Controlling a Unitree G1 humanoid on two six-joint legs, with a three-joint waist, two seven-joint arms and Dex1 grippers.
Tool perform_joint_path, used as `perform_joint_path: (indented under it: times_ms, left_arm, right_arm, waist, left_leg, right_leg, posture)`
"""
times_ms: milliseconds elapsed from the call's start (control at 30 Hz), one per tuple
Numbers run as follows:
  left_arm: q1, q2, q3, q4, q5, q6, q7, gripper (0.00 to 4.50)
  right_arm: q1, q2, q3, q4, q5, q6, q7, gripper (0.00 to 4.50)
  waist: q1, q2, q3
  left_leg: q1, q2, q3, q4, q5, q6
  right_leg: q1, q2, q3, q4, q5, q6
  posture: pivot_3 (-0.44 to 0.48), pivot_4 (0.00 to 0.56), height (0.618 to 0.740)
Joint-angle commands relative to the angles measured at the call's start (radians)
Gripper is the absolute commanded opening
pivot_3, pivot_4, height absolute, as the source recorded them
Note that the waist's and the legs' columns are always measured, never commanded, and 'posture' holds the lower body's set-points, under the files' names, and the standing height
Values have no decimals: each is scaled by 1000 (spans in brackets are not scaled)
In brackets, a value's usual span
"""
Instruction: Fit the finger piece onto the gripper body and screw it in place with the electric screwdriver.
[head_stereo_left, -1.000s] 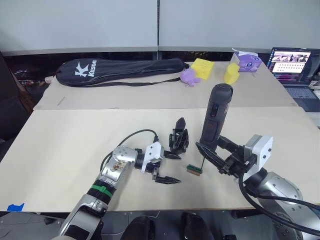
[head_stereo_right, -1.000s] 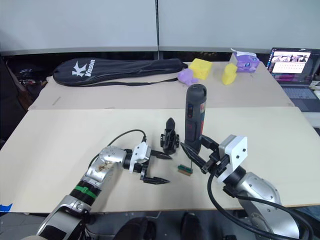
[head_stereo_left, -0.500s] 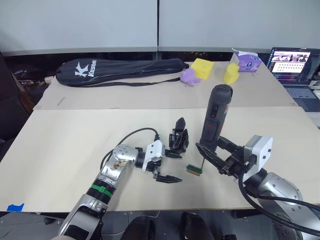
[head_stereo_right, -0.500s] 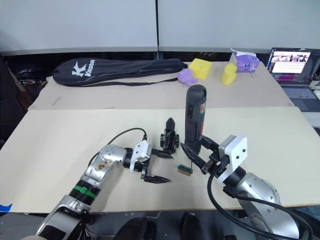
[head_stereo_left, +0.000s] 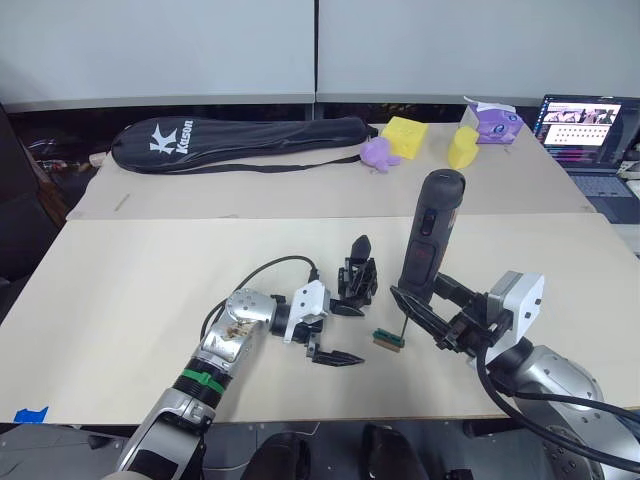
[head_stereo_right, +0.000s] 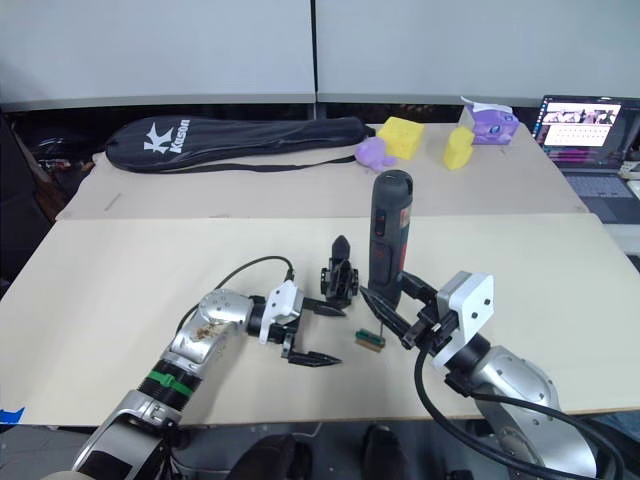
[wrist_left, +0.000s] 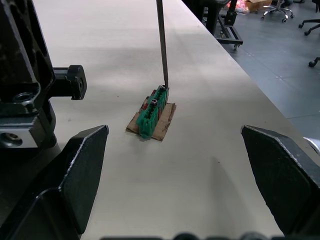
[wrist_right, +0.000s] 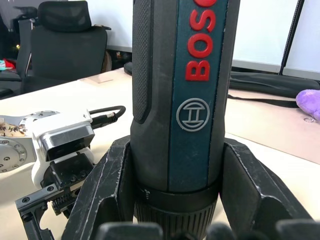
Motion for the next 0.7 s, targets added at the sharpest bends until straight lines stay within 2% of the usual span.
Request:
perform_joint_path:
  times_ms: [33, 433, 700]
  left_arm:
    - [-14, -1, 10, -11, -13, -25, -3, 4500]
    - [-20, 1, 12, -13, -14, -19, -5, 4500]
    - [-7, 1, 6, -13, -11, -21, -3, 4500]
  right_arm:
    - [-4, 0, -26, -62, 33, -23, 2, 1928]
    - [17, 9, -9, -41, 35, -18, 15, 1928]
    - [35, -17, -53, -114, 93, 2, -7, 1928]
  waist:
    - [0, 0, 0]
    - [0, 0, 0]
    - [0, 0, 0]
  left_leg:
    - [0, 0, 0, 0, 0, 0]
    - [0, 0, 0, 0, 0, 0]
    - [0, 0, 0, 0, 0, 0]
  right_leg:
    - [0, 0, 0, 0, 0, 0]
    - [0, 0, 0, 0, 0, 0]
    - [0, 0, 0, 0, 0, 0]
  posture:
    - [0, 150, 723]
    - [0, 150, 723]
    - [0, 150, 723]
